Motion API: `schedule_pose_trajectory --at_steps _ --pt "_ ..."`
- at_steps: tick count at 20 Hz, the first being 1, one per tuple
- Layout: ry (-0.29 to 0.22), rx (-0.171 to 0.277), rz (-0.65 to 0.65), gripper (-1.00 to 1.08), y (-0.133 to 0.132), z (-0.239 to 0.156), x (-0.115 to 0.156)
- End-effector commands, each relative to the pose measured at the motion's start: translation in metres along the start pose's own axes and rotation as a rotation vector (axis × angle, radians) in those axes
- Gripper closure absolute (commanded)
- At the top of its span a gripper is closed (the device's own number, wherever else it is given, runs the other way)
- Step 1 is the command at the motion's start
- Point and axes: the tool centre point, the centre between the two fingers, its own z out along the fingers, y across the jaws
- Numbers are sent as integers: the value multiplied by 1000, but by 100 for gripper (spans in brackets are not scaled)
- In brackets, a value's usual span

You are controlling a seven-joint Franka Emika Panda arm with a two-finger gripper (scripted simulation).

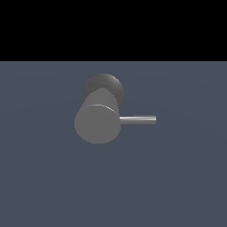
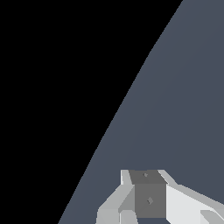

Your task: Turn on the faucet by rotating a designated handle.

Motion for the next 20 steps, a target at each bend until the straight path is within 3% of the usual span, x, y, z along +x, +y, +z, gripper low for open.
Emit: schedule_pose_trajectory --at_steps 1,10,20 --pt "69 83 29 108 7 -17 12" --pt "320 347 178 108 59 -74 49" --pt "589 569 426 108 162 -118 67"
